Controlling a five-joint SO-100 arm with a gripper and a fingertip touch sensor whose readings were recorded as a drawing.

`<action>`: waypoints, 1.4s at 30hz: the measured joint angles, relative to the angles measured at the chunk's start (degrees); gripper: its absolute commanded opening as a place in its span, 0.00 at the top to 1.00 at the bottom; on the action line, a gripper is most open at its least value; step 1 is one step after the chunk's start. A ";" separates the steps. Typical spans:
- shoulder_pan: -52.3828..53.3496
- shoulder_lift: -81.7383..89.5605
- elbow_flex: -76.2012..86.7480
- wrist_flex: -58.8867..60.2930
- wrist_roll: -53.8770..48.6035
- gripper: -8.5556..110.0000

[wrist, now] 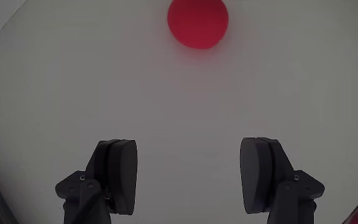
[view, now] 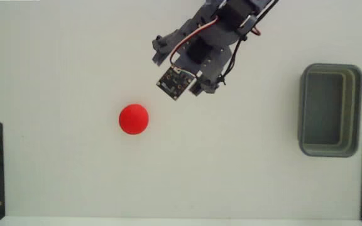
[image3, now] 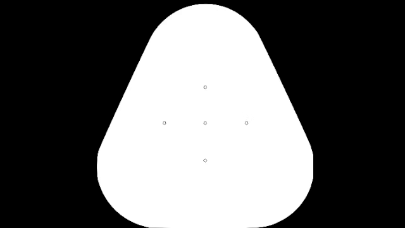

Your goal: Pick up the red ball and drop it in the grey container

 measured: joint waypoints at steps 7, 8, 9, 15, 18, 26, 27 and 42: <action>0.00 0.00 0.00 0.00 0.00 0.00; 0.00 0.00 0.00 0.00 0.00 0.00; 0.00 0.00 0.00 0.00 0.00 0.00; 1.14 0.00 0.00 0.00 0.00 0.00; 1.32 0.00 0.00 0.00 0.00 0.00; 1.14 0.00 0.00 0.00 -0.09 0.00; 1.05 0.00 0.00 0.00 -0.09 0.00; 1.14 -0.44 0.00 -0.09 -0.09 0.00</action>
